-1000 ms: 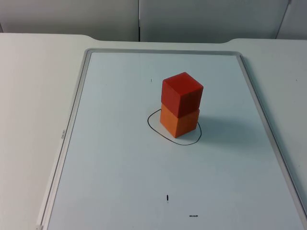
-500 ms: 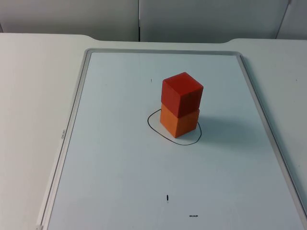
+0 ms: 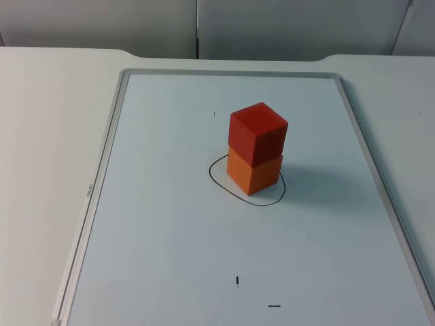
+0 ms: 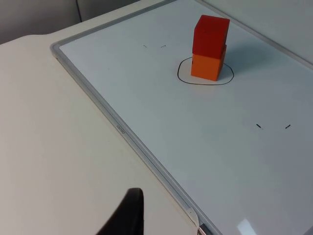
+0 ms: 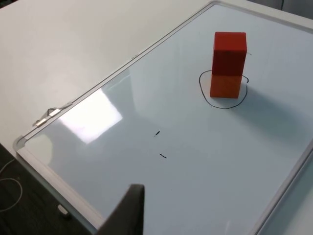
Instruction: Pick up one cube with the left hand and another cube with the right hand. First place the cube in the right hand at the target position, then stack the cube in the left hand on top.
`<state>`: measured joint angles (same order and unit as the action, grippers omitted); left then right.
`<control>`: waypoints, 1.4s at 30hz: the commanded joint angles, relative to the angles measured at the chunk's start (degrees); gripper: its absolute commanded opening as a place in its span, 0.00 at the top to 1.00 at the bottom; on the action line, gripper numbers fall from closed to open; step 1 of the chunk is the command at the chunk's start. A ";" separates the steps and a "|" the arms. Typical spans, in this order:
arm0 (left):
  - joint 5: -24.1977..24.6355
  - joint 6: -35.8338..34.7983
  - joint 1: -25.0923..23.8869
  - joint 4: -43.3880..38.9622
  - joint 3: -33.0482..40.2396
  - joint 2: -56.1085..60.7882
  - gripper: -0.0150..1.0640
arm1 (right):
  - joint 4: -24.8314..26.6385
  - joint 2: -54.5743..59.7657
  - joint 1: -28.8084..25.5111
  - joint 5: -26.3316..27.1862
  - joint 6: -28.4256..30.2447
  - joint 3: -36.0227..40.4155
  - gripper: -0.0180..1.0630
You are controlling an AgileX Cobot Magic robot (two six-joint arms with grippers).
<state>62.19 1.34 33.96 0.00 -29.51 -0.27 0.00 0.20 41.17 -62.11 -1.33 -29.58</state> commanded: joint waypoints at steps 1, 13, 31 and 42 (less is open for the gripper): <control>-0.45 -0.29 0.28 0.34 0.14 0.27 0.06 | 0.00 -0.20 -1.43 0.22 0.35 0.39 0.01; -0.45 -0.29 0.28 0.35 0.14 0.27 0.06 | 0.00 -0.20 -29.70 0.22 0.24 0.39 0.01; -0.45 -0.29 0.28 0.35 0.14 0.27 0.06 | 0.00 -0.20 -41.82 0.33 0.24 0.39 0.01; -0.45 -0.29 -7.46 0.00 0.14 0.27 0.06 | 0.00 -0.20 -41.82 0.33 0.24 0.39 0.01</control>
<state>62.19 1.34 29.65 0.00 -29.51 -0.27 0.00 0.20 -0.12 -62.11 -1.33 -29.58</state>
